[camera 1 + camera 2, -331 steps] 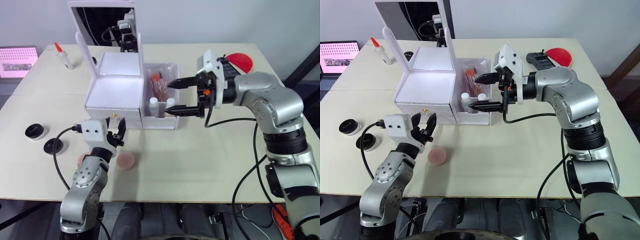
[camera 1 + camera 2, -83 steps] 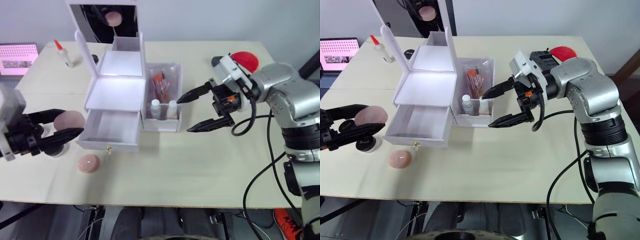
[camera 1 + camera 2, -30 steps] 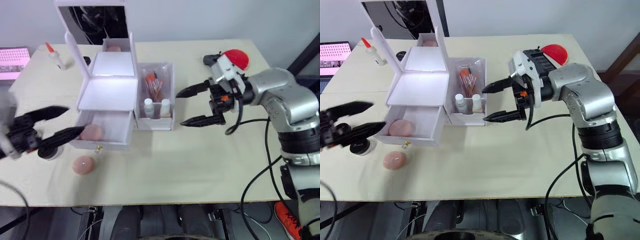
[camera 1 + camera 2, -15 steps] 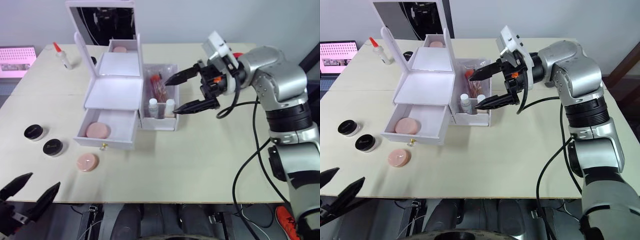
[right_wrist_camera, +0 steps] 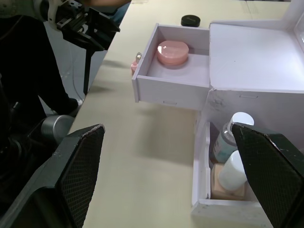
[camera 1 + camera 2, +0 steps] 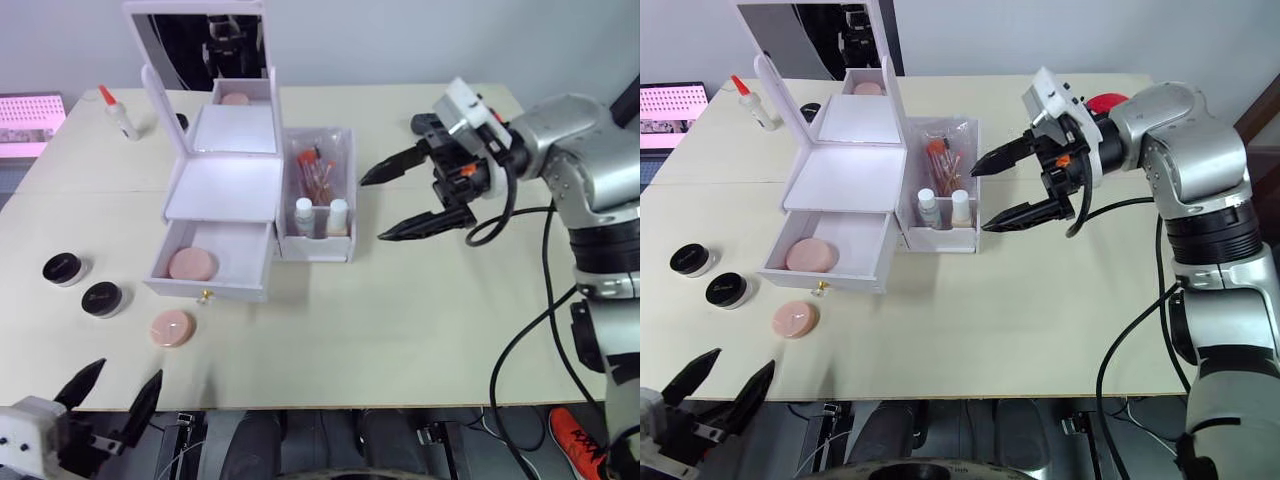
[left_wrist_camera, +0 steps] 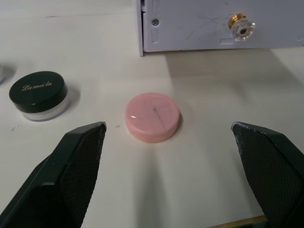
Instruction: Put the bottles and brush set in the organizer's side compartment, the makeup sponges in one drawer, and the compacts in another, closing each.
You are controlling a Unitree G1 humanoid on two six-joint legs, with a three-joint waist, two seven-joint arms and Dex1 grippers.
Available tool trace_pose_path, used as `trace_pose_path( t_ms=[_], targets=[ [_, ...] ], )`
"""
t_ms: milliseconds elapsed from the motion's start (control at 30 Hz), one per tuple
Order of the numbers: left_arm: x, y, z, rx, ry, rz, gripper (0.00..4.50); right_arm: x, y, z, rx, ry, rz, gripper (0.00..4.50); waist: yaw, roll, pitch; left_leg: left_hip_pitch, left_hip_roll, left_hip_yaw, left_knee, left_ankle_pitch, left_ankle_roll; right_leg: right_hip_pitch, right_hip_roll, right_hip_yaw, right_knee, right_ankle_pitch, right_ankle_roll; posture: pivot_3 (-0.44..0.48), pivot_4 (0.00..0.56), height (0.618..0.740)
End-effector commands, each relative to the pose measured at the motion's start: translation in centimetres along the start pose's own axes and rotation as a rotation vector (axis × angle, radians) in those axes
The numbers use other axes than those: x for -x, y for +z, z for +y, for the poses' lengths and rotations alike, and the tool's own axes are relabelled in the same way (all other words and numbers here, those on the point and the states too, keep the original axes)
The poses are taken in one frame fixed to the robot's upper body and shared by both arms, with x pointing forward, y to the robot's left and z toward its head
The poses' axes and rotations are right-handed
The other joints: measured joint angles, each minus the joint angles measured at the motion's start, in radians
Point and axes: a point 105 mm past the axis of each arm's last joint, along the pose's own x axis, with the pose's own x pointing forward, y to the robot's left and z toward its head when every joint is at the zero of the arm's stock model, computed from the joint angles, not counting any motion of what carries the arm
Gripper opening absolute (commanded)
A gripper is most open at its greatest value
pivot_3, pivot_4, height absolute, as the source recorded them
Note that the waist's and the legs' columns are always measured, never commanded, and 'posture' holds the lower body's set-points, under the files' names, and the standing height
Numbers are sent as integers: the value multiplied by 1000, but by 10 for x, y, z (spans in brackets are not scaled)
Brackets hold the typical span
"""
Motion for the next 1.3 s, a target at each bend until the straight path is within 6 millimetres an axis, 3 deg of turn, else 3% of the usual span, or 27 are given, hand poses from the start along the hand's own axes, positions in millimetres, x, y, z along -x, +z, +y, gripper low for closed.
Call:
trace_pose_path(
  t_ms=[33, 267, 400, 633, 933, 1300],
  targets=[
    [7, 0, -1, -30, -7, 16, 4446, 4, 9, 2, 43, -5, -6, 4500, -1, 0, 0, 0, 0, 0, 0, 0, 0, 0, 0, 0, 0, 0, 0, 0, 150, 740],
    [11, 0, 0, -44, 21, 6, 4446, -1, 2, -1, 44, 4, 7, 4500, 0, -1, 0, -1, 0, 0, 0, -1, -1, 0, 0, 0, -3, 0, 0, 0, 150, 740],
    [-6, -3, -10, -61, -13, -6, 4446, -6, 4, -1, 30, 23, -14, 4500, 1, 0, 0, -1, 0, 0, 0, -1, -1, 0, 0, 0, -3, 0, 0, 0, 150, 740],
    [-45, 2, -1, -76, 14, -47, 4446, -9, 7, 0, 38, 22, -24, 4500, 5, 0, 0, -1, 0, -1, 0, 0, -1, 0, 1, -1, -1, 0, 0, 0, 150, 740],
    [-69, -8, 9, 0, 37, -4, 4446, -8, 7, 3, 19, -5, -29, 4500, 5, 0, 0, 0, 0, -1, 0, 0, 0, 0, 1, 0, 2, 1, 2, 0, 150, 740],
    [-86, -17, -2, 51, 14, 77, 4446, -10, 9, 3, 17, -22, -40, 4500, 5, 0, 0, 2, 0, -2, 1, 0, 0, 0, 1, 0, 5, 1, 3, 0, 150, 740]
  ],
)
